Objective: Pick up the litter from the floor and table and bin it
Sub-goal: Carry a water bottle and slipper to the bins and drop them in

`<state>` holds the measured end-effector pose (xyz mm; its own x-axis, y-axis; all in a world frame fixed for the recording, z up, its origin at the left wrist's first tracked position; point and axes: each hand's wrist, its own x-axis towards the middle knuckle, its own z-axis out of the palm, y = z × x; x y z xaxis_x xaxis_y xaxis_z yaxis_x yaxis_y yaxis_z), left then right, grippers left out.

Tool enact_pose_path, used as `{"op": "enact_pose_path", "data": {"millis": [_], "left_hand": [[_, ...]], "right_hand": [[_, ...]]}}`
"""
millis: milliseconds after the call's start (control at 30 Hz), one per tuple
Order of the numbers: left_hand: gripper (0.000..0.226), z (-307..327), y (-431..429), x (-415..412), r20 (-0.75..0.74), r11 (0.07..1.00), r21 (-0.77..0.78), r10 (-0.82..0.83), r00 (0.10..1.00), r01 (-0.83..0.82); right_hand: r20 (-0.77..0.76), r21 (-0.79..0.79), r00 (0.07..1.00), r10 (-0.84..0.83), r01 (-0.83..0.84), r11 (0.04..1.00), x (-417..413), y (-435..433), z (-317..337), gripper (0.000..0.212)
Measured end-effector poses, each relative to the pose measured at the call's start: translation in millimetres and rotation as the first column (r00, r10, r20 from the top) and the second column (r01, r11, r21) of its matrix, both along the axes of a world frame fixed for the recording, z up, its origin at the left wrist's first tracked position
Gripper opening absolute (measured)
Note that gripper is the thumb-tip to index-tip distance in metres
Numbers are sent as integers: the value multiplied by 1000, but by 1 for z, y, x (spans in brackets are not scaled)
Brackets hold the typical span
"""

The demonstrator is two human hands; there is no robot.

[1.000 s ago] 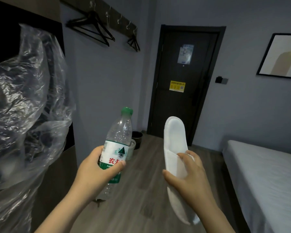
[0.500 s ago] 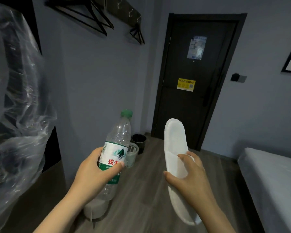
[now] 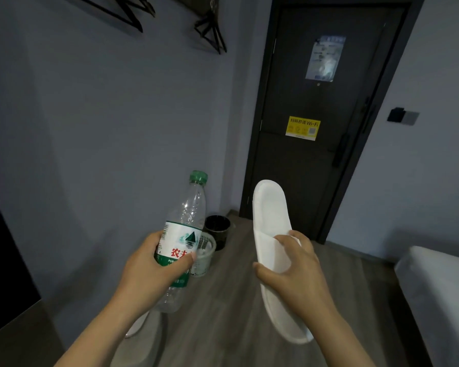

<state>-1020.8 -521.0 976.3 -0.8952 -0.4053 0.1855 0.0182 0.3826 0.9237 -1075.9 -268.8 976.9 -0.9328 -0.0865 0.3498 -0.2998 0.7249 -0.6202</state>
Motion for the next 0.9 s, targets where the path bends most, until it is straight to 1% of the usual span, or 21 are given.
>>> {"op": "enact_pose_path", "data": {"millis": [233,400,467,533,633,733,833,900], "left_hand": [[34,-26,-44,-129,33,999,32,-40,999,39],[33,-36,-97,-226,56,995,96,-14,998,8],[33,-40,-114,-261,61,996,93,-7,998,2],[34,-48,-127,-293,71,996,93,0,997,-7],[37,-64,-138,-333,108,995,102,13,994,-24],[36,-80,-146,-370,146,997,78,18,989,-29],[35,-94,-155,-410,181,994,95,33,983,-51],[36,-101,-160,-438,206,993,96,49,977,-70]], "right_hand": [[26,56,1000,-11,9,998,-124,-36,-13,69],[134,93,991,-4,-8,996,-222,-75,-18,69],[174,97,985,6,-23,995,-256,-91,-23,69],[183,112,983,23,-44,993,-287,-103,-29,69],[220,117,975,45,-72,991,-327,-118,-37,70],[239,141,970,45,-80,987,-371,-127,-45,70],[291,125,955,63,-103,987,-420,-131,-58,74],[330,85,939,96,-131,988,-457,-133,-69,79]]}}
